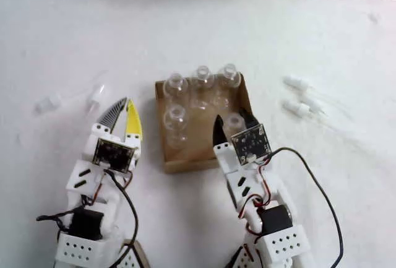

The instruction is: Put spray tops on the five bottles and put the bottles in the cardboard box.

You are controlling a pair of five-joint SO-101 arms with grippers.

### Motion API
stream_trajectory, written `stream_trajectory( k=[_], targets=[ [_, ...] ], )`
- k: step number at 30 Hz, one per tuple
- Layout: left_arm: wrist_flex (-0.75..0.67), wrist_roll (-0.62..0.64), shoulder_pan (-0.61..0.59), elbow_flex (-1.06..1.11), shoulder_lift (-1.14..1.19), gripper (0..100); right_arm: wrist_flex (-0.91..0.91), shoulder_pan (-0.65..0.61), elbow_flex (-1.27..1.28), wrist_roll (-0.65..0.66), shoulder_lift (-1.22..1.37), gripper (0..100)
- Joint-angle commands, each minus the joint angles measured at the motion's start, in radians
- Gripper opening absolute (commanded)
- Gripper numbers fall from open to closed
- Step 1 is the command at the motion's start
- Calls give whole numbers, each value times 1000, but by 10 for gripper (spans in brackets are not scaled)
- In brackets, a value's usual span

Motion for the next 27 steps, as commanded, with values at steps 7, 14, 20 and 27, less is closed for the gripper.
stream_trajectory(
  k=[7,14,20,27],
  targets=[
    [2,-11,12,-2,-12,25,7,10,5,9,-2,169],
    [0,-11,12,-2,-12,26,28,12,-48,9,-4,170],
    [0,-11,12,-2,-10,27,189,8,-137,0,-113,170],
    [0,-11,12,-2,-8,27,349,12,-215,0,-220,170]
  ],
)
